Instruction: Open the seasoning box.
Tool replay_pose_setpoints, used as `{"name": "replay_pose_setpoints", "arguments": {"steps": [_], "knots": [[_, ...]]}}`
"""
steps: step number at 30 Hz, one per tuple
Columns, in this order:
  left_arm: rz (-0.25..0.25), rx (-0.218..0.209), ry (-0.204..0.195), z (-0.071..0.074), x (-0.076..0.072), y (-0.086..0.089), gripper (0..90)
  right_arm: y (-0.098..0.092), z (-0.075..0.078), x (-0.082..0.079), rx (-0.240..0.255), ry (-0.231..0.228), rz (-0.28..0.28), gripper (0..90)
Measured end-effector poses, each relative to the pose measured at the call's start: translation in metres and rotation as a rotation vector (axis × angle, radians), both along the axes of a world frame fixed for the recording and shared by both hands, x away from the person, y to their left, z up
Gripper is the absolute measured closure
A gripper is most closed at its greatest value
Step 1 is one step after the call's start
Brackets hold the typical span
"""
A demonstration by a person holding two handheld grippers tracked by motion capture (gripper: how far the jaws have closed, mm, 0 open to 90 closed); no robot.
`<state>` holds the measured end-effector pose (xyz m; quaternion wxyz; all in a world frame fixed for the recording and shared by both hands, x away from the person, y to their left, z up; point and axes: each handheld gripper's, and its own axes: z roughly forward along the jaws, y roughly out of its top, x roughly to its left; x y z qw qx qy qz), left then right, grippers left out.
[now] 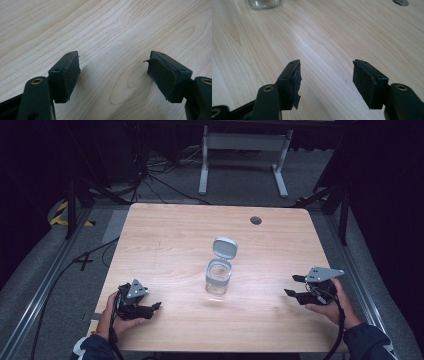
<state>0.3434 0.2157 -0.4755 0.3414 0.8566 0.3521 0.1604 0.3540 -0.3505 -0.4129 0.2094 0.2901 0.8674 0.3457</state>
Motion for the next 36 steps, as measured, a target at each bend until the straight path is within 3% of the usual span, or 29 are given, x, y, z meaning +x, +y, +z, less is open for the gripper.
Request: {"name": "replay_pose_setpoints", "arguments": {"steps": [2,6,11,14,15,16,17,36], "knots": [[0.025,-0.027,0.022,-0.002,0.000,0.001,21.7,-0.007,-0.006,-0.004,0.011,0.002,-0.018,37.2],[0.035,-0.060,0.017,-0.006,0.001,0.004,17.6,-0.020,-0.016,-0.009,0.021,0.017,-0.054,34.7],[0.026,-0.055,0.015,-0.006,0.002,0.005,16.2,-0.046,-0.039,-0.019,0.027,0.042,-0.137,30.6],[0.037,-0.055,0.026,-0.005,0.001,0.004,16.1,-0.049,-0.044,-0.022,0.026,0.050,-0.156,27.8],[0.031,-0.051,0.020,-0.005,0.002,0.005,16.1,-0.051,-0.048,-0.023,0.032,0.062,-0.167,25.1],[0.031,-0.056,0.016,-0.006,0.003,0.005,15.8,-0.057,-0.052,-0.025,0.091,0.065,-0.172,24.9],[0.033,-0.057,0.017,-0.006,0.003,0.004,15.6,-0.060,-0.054,-0.025,0.109,0.074,-0.176,23.9],[0.022,-0.039,0.013,-0.005,0.005,0.005,15.2,-0.061,-0.054,-0.025,0.106,0.078,-0.195,18.8]]}}
